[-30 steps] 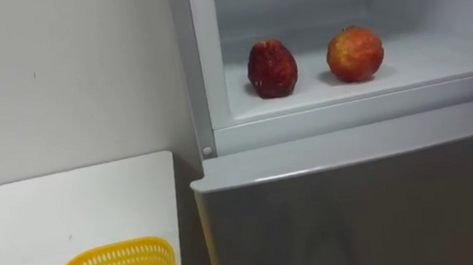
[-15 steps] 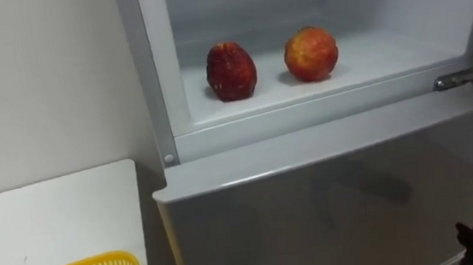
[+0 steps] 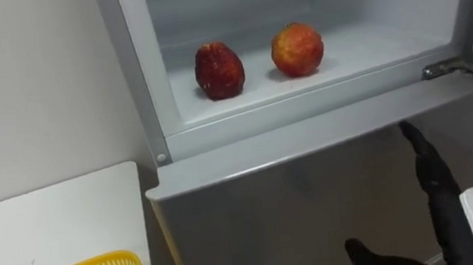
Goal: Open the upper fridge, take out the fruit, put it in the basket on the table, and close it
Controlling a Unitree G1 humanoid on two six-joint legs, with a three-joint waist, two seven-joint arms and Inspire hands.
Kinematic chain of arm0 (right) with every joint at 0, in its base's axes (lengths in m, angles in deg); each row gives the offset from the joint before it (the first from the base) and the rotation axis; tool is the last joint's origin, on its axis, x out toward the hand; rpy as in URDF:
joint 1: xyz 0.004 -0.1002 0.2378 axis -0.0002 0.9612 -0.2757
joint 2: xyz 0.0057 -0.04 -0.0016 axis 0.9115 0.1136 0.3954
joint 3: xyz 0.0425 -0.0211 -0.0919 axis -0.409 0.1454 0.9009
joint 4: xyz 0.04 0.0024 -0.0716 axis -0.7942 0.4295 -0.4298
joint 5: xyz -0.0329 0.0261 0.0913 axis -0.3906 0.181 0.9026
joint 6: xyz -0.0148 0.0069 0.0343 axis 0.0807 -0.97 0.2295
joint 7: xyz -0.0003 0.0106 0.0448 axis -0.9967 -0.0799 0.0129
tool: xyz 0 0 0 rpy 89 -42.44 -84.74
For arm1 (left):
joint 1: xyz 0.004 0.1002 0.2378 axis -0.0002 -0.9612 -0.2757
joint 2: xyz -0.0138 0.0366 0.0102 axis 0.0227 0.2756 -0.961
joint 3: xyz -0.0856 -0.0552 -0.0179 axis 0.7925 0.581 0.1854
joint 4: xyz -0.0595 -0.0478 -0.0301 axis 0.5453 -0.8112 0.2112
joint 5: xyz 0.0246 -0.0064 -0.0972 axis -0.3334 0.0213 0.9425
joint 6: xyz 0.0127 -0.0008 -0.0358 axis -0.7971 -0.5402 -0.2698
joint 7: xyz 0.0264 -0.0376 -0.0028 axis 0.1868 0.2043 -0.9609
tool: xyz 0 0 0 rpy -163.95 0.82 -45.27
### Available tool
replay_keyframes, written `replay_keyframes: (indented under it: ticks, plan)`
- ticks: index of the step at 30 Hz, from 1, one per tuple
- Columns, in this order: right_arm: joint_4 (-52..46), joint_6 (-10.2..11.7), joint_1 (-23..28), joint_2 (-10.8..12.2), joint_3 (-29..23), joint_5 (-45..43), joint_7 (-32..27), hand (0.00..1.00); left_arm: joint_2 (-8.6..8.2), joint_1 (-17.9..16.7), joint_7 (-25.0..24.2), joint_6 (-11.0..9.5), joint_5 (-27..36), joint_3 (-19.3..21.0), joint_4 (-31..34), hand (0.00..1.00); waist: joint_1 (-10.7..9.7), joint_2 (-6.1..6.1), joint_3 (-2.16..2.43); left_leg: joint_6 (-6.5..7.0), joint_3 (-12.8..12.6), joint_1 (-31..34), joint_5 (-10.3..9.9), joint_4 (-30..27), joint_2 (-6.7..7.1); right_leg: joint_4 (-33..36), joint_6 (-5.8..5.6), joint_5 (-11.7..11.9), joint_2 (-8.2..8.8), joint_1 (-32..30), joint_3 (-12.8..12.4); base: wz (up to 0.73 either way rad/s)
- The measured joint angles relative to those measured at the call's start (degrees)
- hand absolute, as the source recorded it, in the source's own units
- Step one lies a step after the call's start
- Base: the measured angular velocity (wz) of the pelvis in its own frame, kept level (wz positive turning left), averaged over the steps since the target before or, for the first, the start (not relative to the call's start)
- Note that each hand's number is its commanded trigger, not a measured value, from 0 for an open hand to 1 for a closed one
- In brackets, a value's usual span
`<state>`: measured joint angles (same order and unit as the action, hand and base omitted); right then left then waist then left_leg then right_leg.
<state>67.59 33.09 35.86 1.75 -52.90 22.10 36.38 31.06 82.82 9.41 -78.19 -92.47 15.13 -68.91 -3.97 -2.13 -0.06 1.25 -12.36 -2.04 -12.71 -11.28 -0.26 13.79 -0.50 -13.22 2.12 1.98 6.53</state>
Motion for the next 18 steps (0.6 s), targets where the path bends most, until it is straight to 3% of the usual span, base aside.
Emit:
replay_keyframes:
  ticks: [5,10,18]
  plan:
    - [-2.36,1.22,-2.42,-1.19,0.23,-0.25,-2.23,0.00,1.17,0.18,-0.04,-1.66,0.89,-0.92,-0.83,0.00,0.77,1.15,0.37,-0.11,0.06,-0.17,0.10,-0.10,-0.07,-0.08,0.01,0.01,-0.11,0.21,-0.09,0.00]
    - [-3.49,1.63,-6.38,-1.29,0.25,1.19,-3.30,0.00,2.61,0.70,-0.04,-1.81,1.64,-0.88,-2.97,0.00,1.32,2.87,0.09,-0.13,1.01,0.00,0.11,-0.42,-0.06,-0.38,0.12,0.07,-0.06,0.82,0.96,0.07]
    - [-5.10,2.09,-11.99,-3.43,-0.58,1.11,-4.34,0.00,2.62,-0.46,-0.17,-1.67,0.85,1.93,-2.59,0.00,2.73,3.38,0.39,-0.34,1.98,0.32,0.25,-0.28,-0.11,-0.63,0.27,0.16,0.02,1.26,3.26,0.09]
